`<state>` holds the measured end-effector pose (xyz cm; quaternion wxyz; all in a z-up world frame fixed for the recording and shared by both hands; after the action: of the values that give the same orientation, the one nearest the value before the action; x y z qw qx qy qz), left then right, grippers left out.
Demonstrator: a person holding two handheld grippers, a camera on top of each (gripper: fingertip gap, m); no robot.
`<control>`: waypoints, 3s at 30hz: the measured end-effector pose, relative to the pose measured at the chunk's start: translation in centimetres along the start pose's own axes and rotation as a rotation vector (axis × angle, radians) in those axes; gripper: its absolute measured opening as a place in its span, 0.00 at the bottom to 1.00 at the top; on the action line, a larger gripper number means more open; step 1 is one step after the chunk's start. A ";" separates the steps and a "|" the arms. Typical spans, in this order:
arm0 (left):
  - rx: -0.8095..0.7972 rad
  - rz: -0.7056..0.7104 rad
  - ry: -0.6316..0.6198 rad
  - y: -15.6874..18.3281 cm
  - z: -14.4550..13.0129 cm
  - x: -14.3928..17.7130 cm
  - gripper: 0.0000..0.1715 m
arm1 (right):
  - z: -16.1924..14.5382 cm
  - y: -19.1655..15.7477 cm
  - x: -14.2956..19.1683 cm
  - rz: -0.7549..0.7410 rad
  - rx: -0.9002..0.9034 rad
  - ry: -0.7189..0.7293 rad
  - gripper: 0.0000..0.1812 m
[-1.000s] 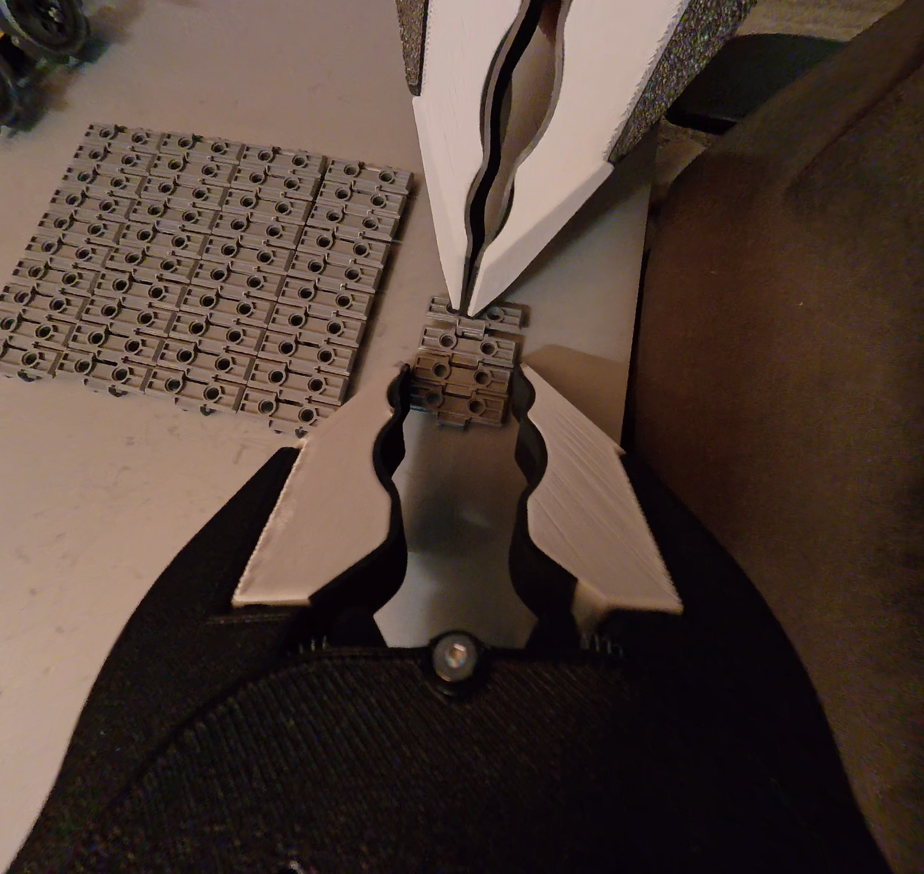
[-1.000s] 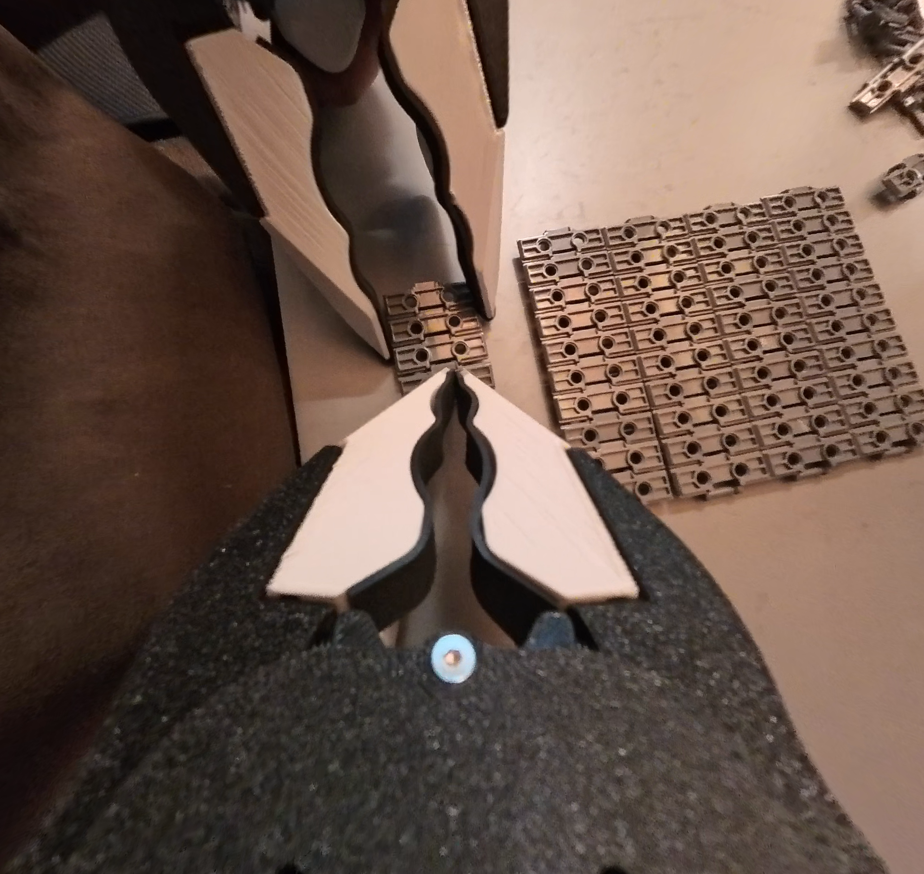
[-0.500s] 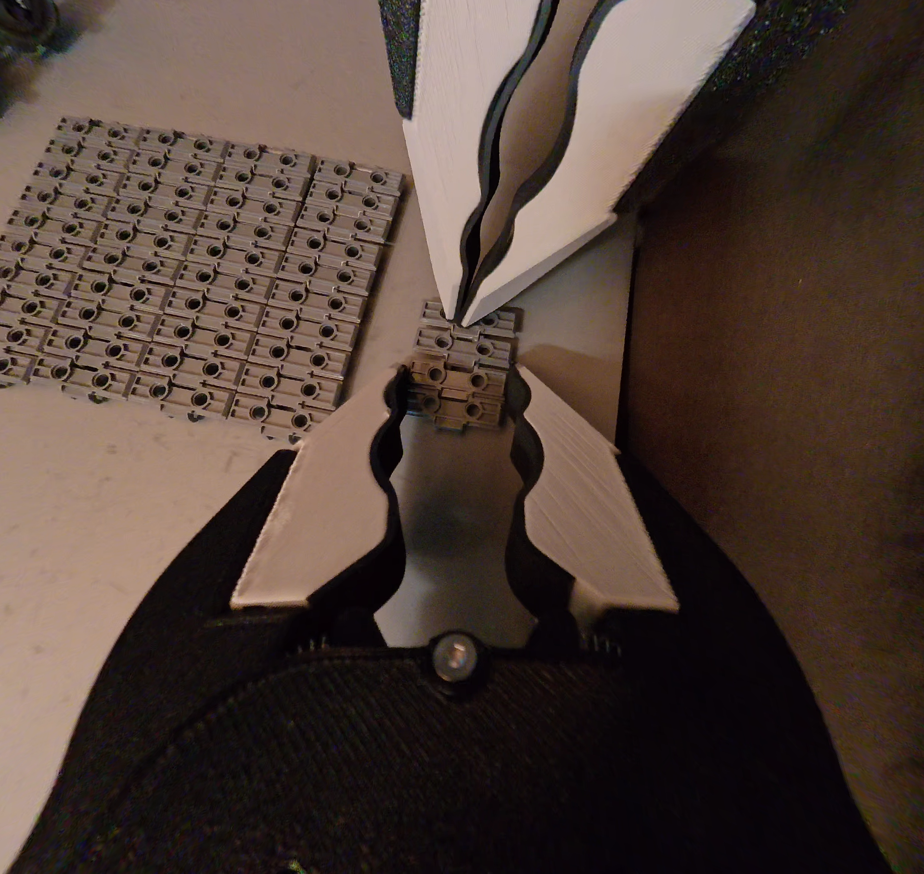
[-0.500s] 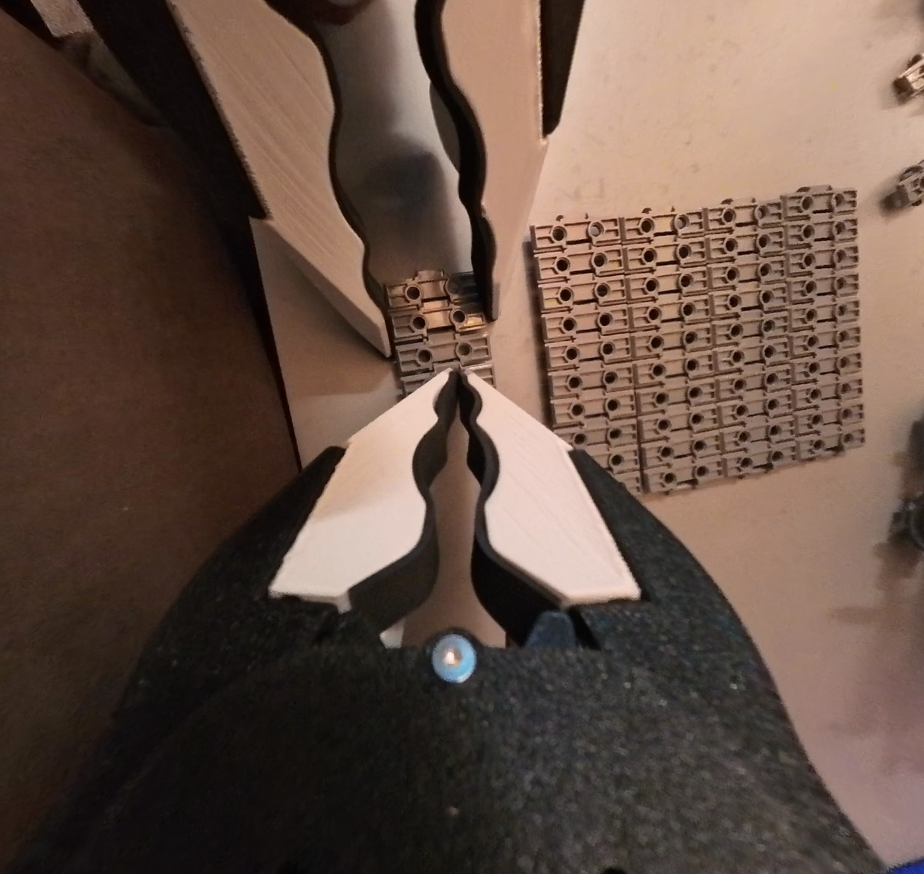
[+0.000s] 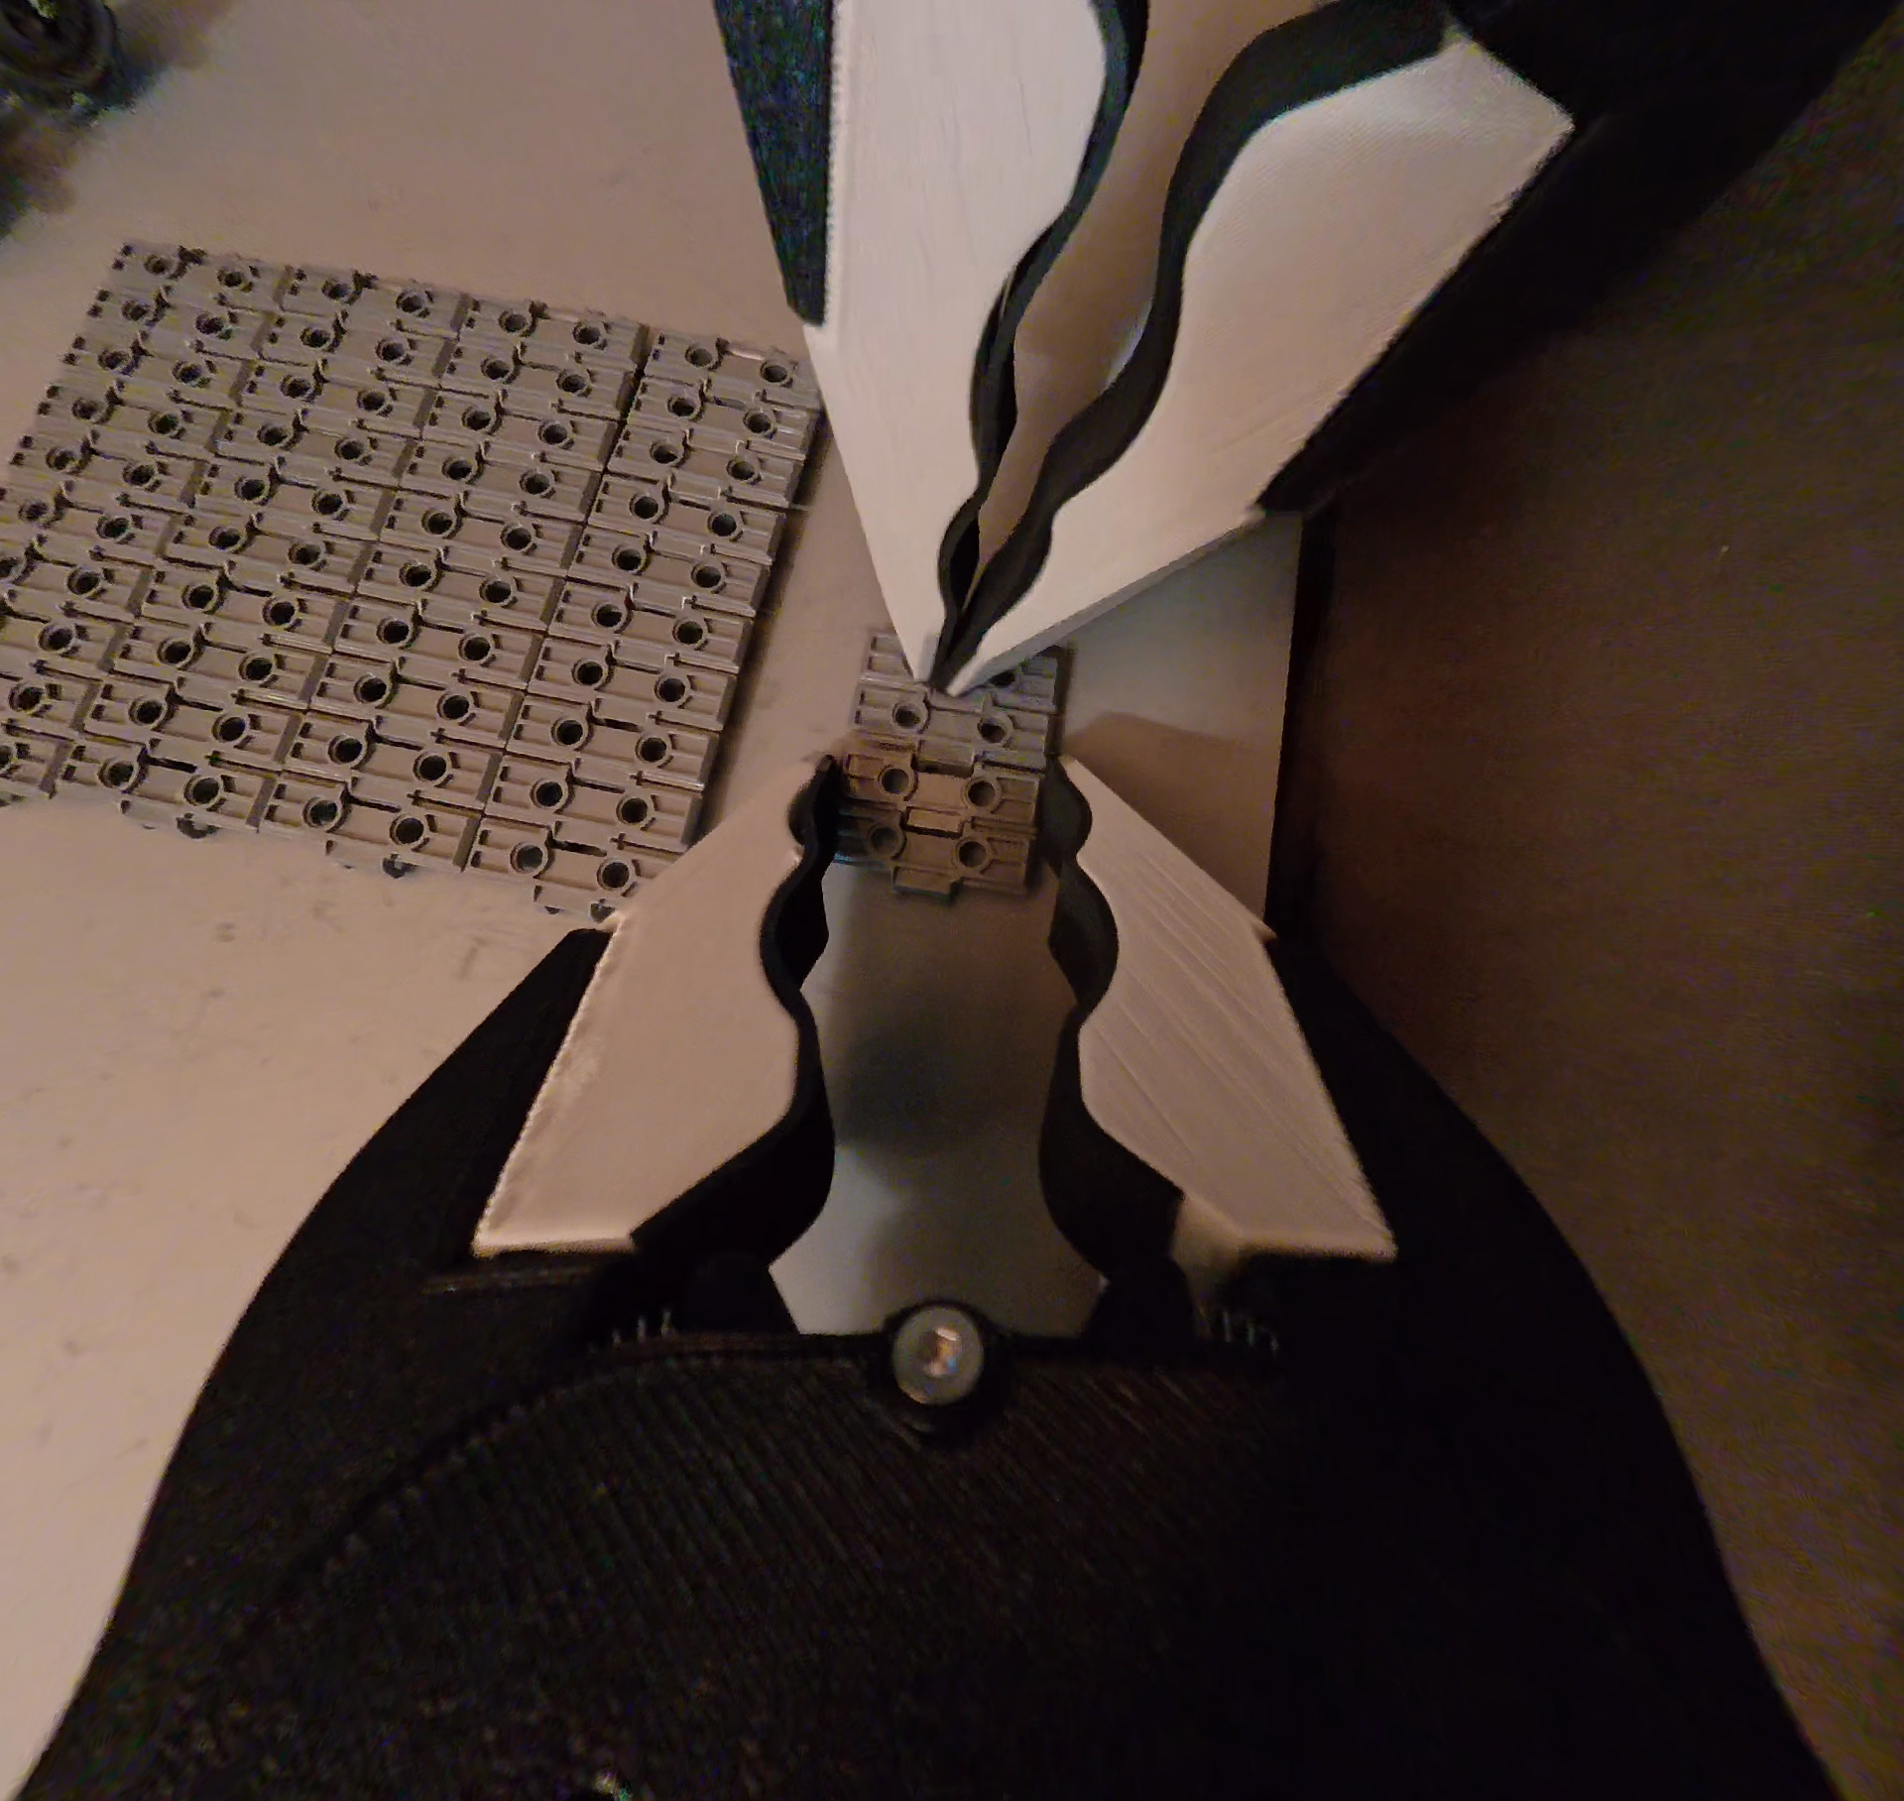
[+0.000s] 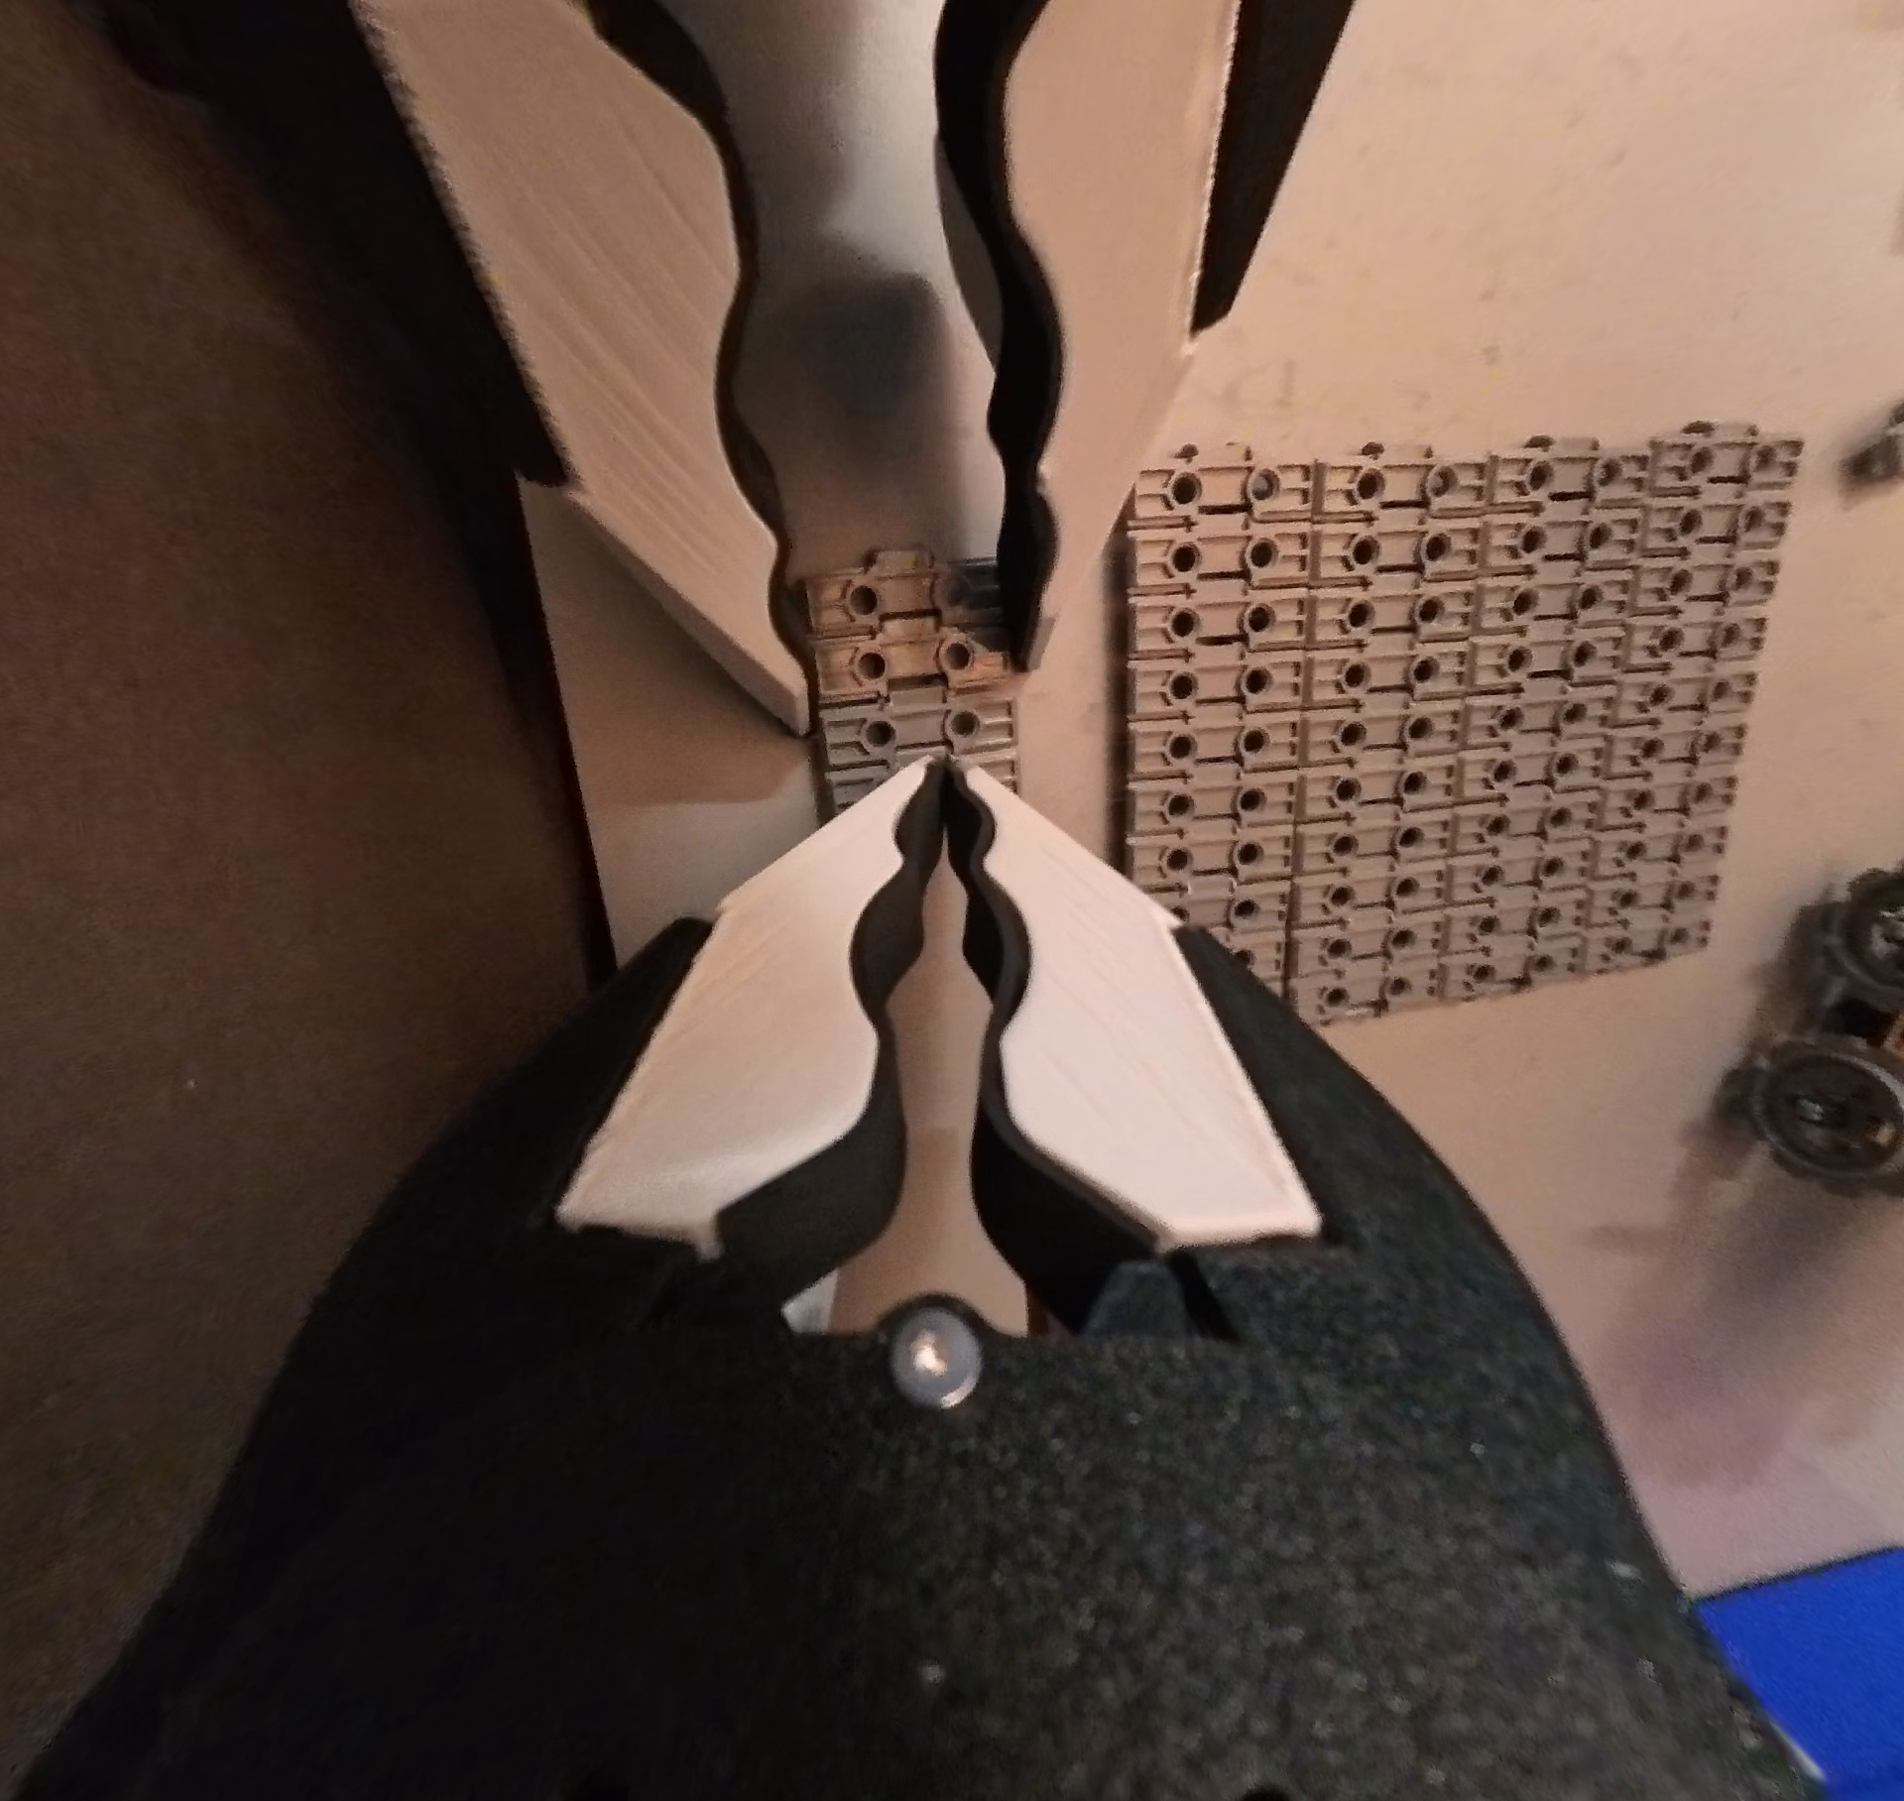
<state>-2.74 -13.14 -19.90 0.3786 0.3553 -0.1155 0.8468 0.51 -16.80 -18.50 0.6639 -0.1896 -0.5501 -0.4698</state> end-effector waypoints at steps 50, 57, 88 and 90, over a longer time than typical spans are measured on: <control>0.227 0.284 -0.069 -22.8 2.1 2.0 0.27 | -4.7 4.0 3.9 -0.089 -0.543 0.710 0.13; 0.233 0.247 -0.096 -22.8 1.7 1.3 0.22 | -4.9 4.0 4.0 -0.102 -0.550 0.717 0.13; -0.050 -0.061 -0.113 0.4 3.1 -2.6 0.28 | -6.0 3.1 3.5 -0.149 -0.502 0.620 0.17; -0.038 -0.064 -0.093 0.3 3.2 -2.1 0.30 | -5.5 2.4 3.4 -0.093 -0.440 0.609 0.17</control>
<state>-0.33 -16.02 -19.03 0.4065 0.3905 -0.1378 0.8145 5.37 -21.24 -16.57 0.7184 -0.1537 -0.2215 -0.6412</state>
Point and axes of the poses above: each gripper's, where its closed fingertips meet, x back along the fingers, z out of its top, y = z × x across the jaws, the point moved 4 cm from there along x, back along the fingers, and after that the axes turned 5 degrees about -z, right-handed, at the moved point
